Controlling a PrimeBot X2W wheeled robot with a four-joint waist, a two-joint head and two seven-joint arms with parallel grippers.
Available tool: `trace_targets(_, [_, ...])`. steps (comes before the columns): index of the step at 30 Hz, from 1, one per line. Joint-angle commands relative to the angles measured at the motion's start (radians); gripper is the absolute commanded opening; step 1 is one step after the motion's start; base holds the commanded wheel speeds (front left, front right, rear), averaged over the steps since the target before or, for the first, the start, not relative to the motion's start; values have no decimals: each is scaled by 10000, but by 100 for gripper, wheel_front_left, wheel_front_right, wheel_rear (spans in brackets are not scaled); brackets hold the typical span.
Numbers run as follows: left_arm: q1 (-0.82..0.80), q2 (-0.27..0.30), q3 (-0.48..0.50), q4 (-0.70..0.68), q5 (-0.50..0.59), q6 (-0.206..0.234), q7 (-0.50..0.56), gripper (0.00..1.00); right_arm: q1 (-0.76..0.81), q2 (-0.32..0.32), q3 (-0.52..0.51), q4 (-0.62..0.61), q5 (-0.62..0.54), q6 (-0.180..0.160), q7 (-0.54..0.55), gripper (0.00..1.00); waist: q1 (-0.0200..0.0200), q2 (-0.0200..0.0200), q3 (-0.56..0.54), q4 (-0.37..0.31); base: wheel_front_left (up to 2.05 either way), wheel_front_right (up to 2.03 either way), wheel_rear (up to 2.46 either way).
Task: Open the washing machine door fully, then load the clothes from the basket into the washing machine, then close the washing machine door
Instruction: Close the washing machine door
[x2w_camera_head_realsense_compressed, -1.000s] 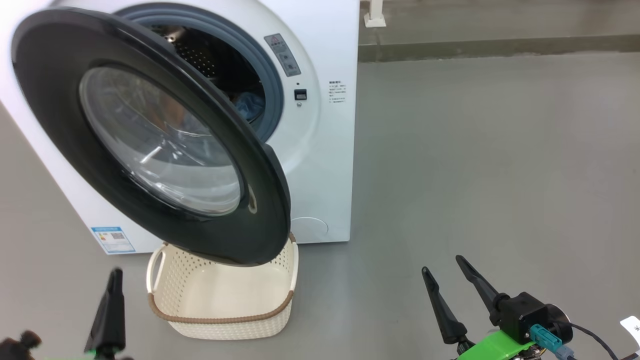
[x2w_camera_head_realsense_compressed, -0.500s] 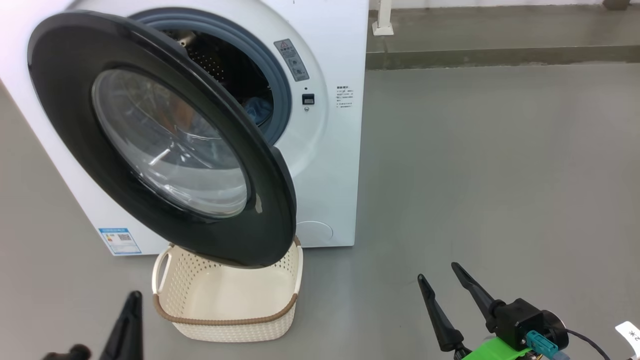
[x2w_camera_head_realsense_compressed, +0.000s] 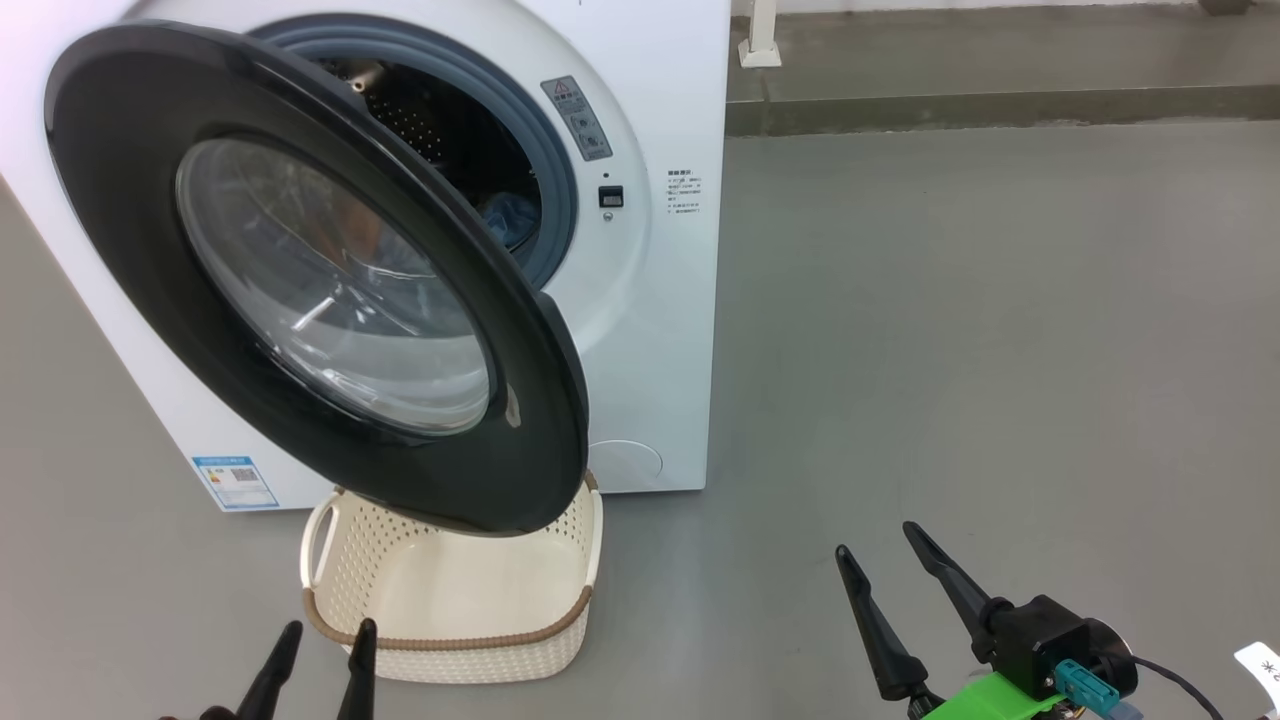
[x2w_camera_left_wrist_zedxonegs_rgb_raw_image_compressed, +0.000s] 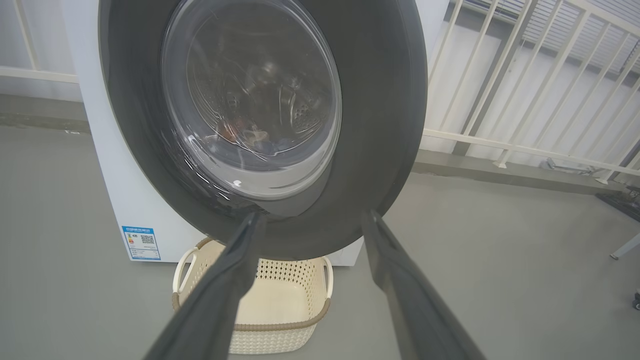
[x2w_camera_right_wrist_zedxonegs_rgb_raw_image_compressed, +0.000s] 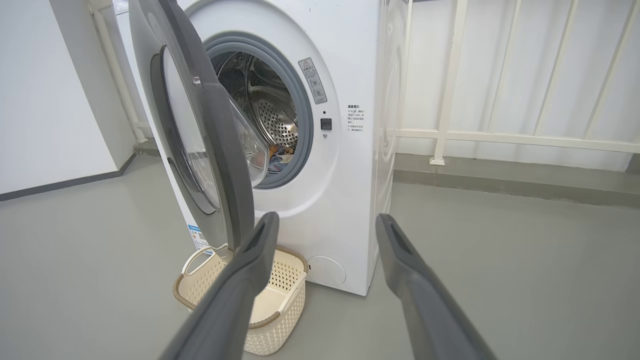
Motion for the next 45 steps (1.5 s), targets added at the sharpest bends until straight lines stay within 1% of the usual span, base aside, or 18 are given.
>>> trace_targets(1, [-376,161,278,-152,1,-25,-64,100,-239,24,230,-277,52,27,-122,100,0,0,2,6,0,0,0])
trace_targets(26, [-462,68,153,43,-52,-25,-64,100,-269,24,196,-201,50,27,-122,100,0,0,22,-18,0,0,0])
trace_targets(33, [-461,18,189,87,-22,-25,-64,100,-240,24,-521,-135,-152,27,-122,100,0,0,29,-5,0,0,0])
trace_targets(43, [-491,-90,299,127,20,-25,-64,100,-240,24,-763,-109,-241,27,-122,100,0,0,33,95,0,0,0])
trace_targets(44, [-518,-139,364,188,76,-25,-64,100,-291,24,-635,-89,-241,27,-122,44,0,0,66,156,0,0,0])
trace_targets(45, [-548,-164,350,204,89,-25,-64,100,-345,24,-566,-116,-249,27,-122,13,0,0,94,211,0,0,0])
